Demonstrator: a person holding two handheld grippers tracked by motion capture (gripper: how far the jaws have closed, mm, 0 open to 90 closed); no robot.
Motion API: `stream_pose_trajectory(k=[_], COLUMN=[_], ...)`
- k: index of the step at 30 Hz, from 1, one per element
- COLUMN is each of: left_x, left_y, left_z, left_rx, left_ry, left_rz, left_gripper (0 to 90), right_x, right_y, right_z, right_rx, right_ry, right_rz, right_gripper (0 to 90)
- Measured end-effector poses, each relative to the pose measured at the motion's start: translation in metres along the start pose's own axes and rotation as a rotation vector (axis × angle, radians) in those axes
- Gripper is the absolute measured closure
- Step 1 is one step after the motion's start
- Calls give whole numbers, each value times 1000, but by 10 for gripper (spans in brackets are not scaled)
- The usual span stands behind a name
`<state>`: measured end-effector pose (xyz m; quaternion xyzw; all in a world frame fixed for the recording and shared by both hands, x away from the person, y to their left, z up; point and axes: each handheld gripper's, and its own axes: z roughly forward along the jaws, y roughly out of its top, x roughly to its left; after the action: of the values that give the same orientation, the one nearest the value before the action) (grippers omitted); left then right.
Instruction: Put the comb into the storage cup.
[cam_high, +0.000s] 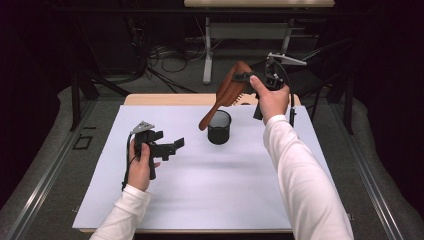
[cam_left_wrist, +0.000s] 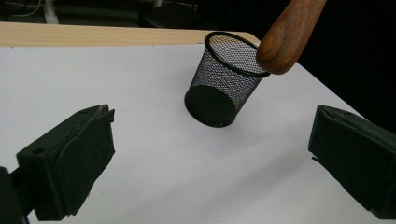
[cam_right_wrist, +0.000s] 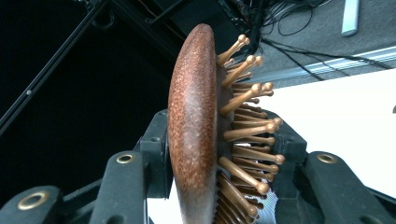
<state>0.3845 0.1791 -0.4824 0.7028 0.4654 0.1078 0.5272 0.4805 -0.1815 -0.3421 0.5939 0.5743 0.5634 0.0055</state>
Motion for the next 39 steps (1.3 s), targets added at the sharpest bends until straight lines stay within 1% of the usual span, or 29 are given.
stream_pose_trajectory(k=[3, 7, 12, 13, 14, 21, 29, 39], left_x=[0, 0, 1, 1, 0, 0, 0, 0], left_y=[0, 0, 0, 0, 0, 0, -1, -1], left_z=[0, 0, 0, 0, 0, 0, 1, 1], left_rx=[0, 0, 1, 1, 1, 4, 6, 9], left_ry=[0, -1, -1, -1, -1, -3, -2, -4], left_rz=[-1, -1, -3, -3, -3, -3, -2, -3], left_gripper=[3, 3, 3, 3, 3, 3, 3, 3], right_x=[-2, -4, -6, -6, -6, -7, -8, -10], right_y=[2, 2, 3, 3, 3, 3, 2, 2], right_z=[0, 0, 1, 1, 1, 3, 4, 5], right_rx=[-20, -29, -35, -44, -38, -54, -65, -101], right_ry=[-21, -39, -50, -51, -56, -83, -100, -123], right_rz=[0, -4, 0, 1, 0, -4, -13, -25], right_gripper=[510, 510, 510, 510, 510, 510, 510, 509])
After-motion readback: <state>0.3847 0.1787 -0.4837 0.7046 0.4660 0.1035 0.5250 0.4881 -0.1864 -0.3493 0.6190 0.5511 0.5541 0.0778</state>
